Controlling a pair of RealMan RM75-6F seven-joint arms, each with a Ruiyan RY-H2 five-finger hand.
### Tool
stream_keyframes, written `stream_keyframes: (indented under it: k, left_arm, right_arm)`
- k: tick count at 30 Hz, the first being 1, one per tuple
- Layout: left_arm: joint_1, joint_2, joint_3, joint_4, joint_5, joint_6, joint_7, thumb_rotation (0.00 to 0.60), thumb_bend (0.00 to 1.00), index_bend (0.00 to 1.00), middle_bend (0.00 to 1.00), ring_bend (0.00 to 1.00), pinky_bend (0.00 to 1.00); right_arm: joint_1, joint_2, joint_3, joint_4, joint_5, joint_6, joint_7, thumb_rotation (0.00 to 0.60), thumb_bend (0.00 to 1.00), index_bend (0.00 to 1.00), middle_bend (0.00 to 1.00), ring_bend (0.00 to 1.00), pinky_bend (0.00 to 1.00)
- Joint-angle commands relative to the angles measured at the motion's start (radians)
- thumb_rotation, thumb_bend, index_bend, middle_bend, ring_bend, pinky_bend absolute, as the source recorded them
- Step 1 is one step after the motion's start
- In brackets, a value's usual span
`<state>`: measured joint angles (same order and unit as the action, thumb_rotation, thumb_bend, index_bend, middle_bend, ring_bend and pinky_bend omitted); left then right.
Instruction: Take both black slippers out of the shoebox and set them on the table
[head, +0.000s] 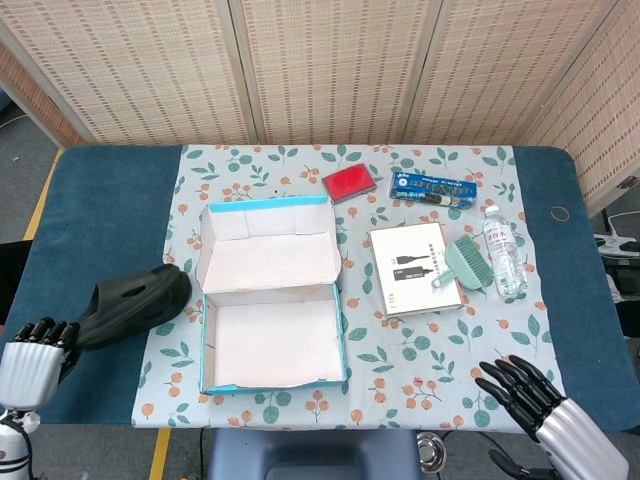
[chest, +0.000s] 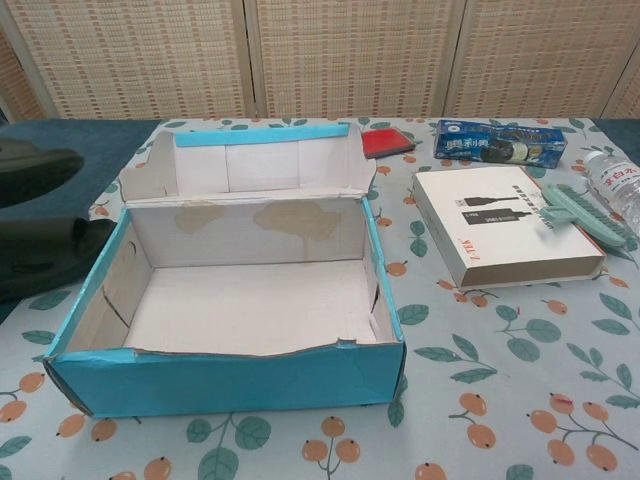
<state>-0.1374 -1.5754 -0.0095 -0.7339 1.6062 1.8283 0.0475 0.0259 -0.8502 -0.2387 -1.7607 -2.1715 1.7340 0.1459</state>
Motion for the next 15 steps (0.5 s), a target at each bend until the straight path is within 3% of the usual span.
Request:
stream_keyframes:
  k: [1, 8, 12, 15]
  left_arm:
    - [0.061, -0.096, 0.004, 0.199, -0.049, -0.045, -0.125, 0.6, 0.8, 0.69, 0.62, 0.47, 0.62]
    - [0.113, -0.169, 0.021, 0.362, -0.047, -0.047, -0.202, 0.6, 0.77, 0.65, 0.58, 0.46, 0.6]
    - [0.135, -0.198, 0.037, 0.423, -0.051, -0.133, -0.17, 0.6, 0.63, 0.43, 0.41, 0.35, 0.48]
    - [0.133, -0.218, 0.034, 0.459, -0.056, -0.159, -0.147, 0.6, 0.61, 0.39, 0.36, 0.32, 0.47]
  right_arm:
    - [-0.006, 0.0, -0.003, 0.0, 0.002, -0.002, -0.004, 0.472, 0.24, 0.0, 0.0, 0.0, 0.0]
    - [-0.01, 0.004, -0.008, -0.014, 0.003, -0.021, -0.01, 0.473, 0.24, 0.0, 0.0, 0.0, 0.0]
    - [-0.014, 0.007, -0.018, -0.014, -0.007, -0.028, -0.006, 0.474, 0.24, 0.0, 0.0, 0.0, 0.0]
    - [-0.016, 0.011, -0.027, -0.013, -0.019, -0.033, -0.005, 0.474, 0.24, 0.0, 0.0, 0.0, 0.0]
